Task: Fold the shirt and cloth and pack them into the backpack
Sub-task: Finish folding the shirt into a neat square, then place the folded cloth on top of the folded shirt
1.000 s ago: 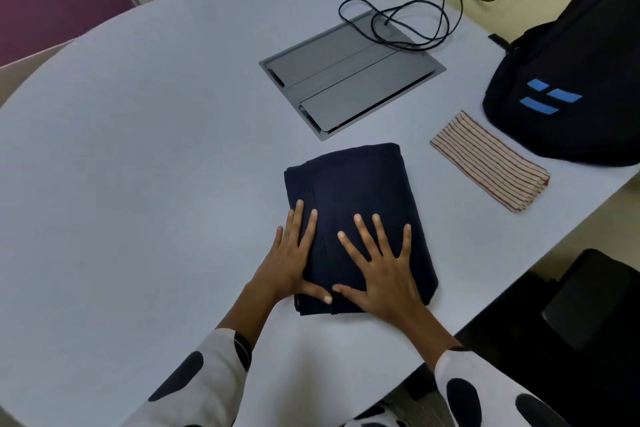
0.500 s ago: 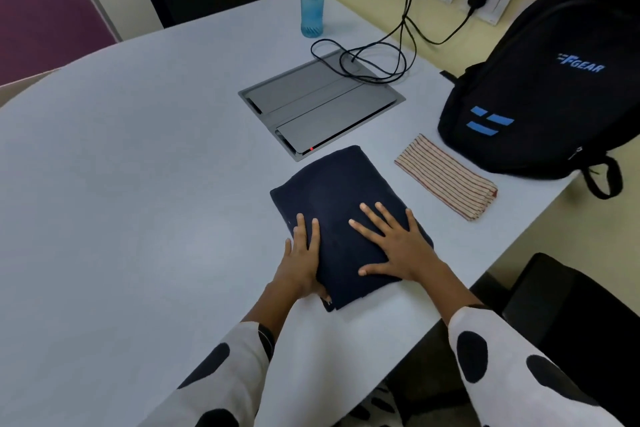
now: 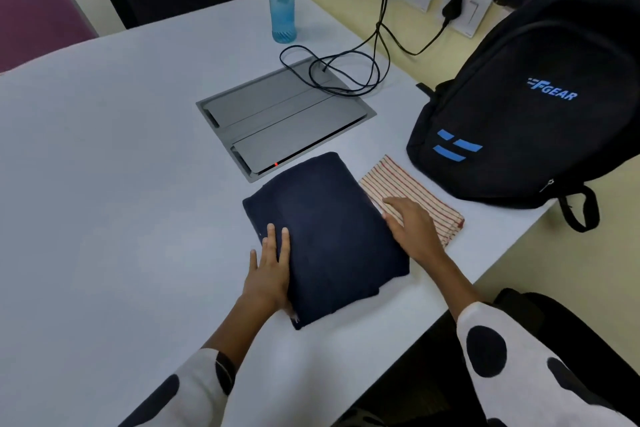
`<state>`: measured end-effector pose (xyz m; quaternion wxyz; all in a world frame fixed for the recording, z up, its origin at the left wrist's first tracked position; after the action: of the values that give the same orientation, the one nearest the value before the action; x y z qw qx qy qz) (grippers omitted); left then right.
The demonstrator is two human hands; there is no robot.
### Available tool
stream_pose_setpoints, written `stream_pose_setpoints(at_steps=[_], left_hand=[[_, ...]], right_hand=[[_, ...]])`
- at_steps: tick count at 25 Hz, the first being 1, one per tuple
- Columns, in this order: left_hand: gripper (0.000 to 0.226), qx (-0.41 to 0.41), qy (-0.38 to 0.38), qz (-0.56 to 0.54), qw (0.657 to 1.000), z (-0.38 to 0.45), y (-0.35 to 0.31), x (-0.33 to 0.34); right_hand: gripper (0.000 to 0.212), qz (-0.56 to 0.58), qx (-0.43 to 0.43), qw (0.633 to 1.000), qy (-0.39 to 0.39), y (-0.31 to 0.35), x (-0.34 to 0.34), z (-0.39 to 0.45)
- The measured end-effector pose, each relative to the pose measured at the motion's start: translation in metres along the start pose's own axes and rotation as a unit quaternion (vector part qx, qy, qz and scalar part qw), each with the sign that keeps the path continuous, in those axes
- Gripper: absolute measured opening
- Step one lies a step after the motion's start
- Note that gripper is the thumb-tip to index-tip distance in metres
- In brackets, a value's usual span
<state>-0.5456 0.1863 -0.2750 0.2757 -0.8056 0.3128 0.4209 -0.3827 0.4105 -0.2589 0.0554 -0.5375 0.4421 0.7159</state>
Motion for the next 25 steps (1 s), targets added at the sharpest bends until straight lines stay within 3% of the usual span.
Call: stream_pose_setpoints(at_steps=[5, 8, 10, 13, 18, 21, 25], left_hand=[[0.153, 0.008, 0.052, 0.020, 0.998, -0.001, 0.007, -0.010], [0.153, 0.000, 0.070, 0.018, 0.997, 0.002, 0.005, -0.012], [0.154, -0.007, 0.069, 0.016, 0.997, 0.003, 0.003, -0.011], [0.155, -0.016, 0.066, 0.008, 0.998, 0.003, 0.000, -0.010], [0.149, -0.010, 0.063, -0.003, 0.998, -0.002, -0.001, -0.015], [0.138, -0.004, 0.067, 0.000, 0.998, -0.004, 0.002, -0.024], [0.116, -0.007, 0.051, 0.021, 0.998, -0.003, 0.008, -0.037]], right_hand=[[0.036, -0.123, 0.130, 0.983, 0.035, -0.072, -0.019, 0.033], [0.042, -0.141, 0.138, 0.979, 0.060, -0.085, -0.021, 0.045], [0.057, -0.124, 0.142, 0.978, 0.088, -0.083, -0.023, 0.055], [0.076, -0.048, 0.221, 0.968, 0.109, -0.078, -0.027, 0.066], [0.026, 0.062, 0.235, 0.963, 0.114, -0.067, -0.032, 0.064], [0.021, 0.119, 0.193, 0.970, 0.088, -0.038, -0.049, 0.065], [0.030, 0.107, 0.116, 0.985, 0.076, 0.022, -0.072, 0.075]])
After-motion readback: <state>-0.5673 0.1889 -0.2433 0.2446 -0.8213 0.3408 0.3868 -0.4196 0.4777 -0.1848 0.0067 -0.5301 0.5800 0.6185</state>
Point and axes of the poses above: each hand's wrist, its own z-axis towards the middle knuckle, its own x-axis out of the palm, y = z × x, the point moved 1 cm from there along z, towards the middle knuckle, and after that the axes turned 5 degrees about -x, right-handed, at the moved point
